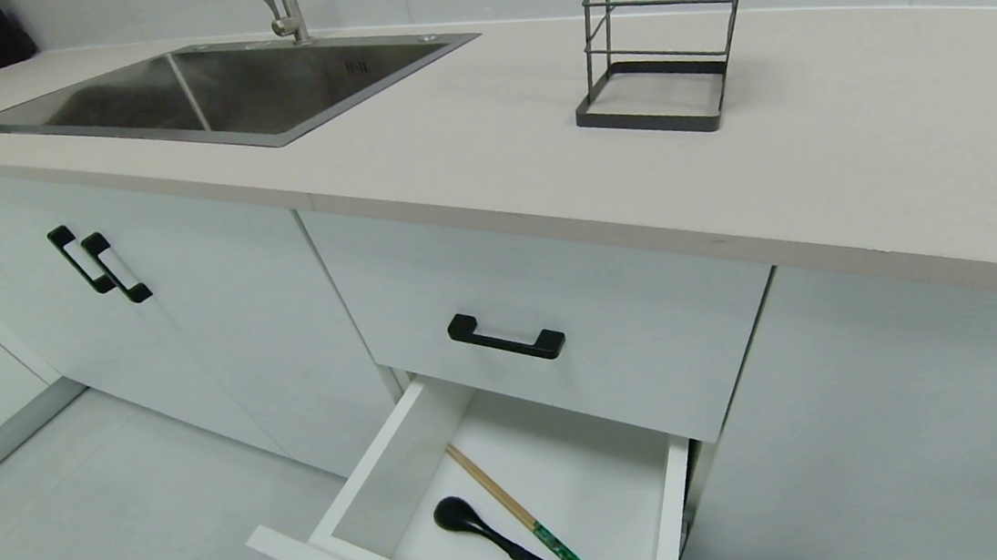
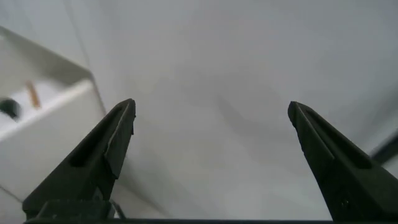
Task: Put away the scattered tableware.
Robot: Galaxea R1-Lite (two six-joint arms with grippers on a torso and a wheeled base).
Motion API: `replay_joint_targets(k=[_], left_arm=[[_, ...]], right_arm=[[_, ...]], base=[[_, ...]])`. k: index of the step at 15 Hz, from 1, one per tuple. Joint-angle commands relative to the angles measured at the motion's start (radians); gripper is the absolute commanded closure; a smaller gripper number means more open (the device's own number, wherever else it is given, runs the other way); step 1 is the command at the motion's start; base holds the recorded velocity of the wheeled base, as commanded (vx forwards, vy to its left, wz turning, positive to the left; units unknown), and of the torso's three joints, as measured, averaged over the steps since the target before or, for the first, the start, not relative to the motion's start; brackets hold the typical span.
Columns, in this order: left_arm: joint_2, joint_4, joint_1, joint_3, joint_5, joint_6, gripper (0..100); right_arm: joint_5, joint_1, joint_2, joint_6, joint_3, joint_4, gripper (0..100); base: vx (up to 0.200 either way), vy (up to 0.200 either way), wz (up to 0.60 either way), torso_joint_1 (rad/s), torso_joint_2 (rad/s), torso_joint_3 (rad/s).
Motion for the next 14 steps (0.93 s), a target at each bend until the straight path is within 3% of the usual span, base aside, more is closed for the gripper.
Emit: replay_joint_targets(k=[1,4,5,8,11,14], left_arm=[[0.155,0.076,-0.009,-0.080,-0.073,-0.001,0],[0.260,0.113,-0.052,-0.051,-0.095,0.008,0],[0.324,0.150,-0.114,-0.028,-0.095,0.008,0],[0.430,0.199,-0.190,-0.017,-0.095,0.010,0],[0.565,0.197,-0.252,0.003,-0.093,0.010,0],[0.795,0.082,-0.321,0.012,-0.090,0.019,0]], right_arm=[[-0.024,0.000,-0.006,0.007,0.007,0.032,0],[-0.040,0.000,-0.006,0.037,0.007,0.027,0],[-0.043,0.001,-0.007,0.045,0.007,0.029,0],[-0.060,0.001,-0.007,0.071,0.007,0.029,0],[-0.060,0.001,-0.007,0.071,0.007,0.029,0],[-0.060,0.001,-0.007,0.071,0.007,0.029,0]], base=[[0.000,0.000,0.00,0.000,0.00,0.000],[0.000,0.000,0.00,0.000,0.00,0.000],[0.000,0.000,0.00,0.000,0.00,0.000],[0.000,0.000,0.00,0.000,0.00,0.000],[0.000,0.000,0.00,0.000,0.00,0.000],[0.000,0.000,0.00,0.000,0.00,0.000]])
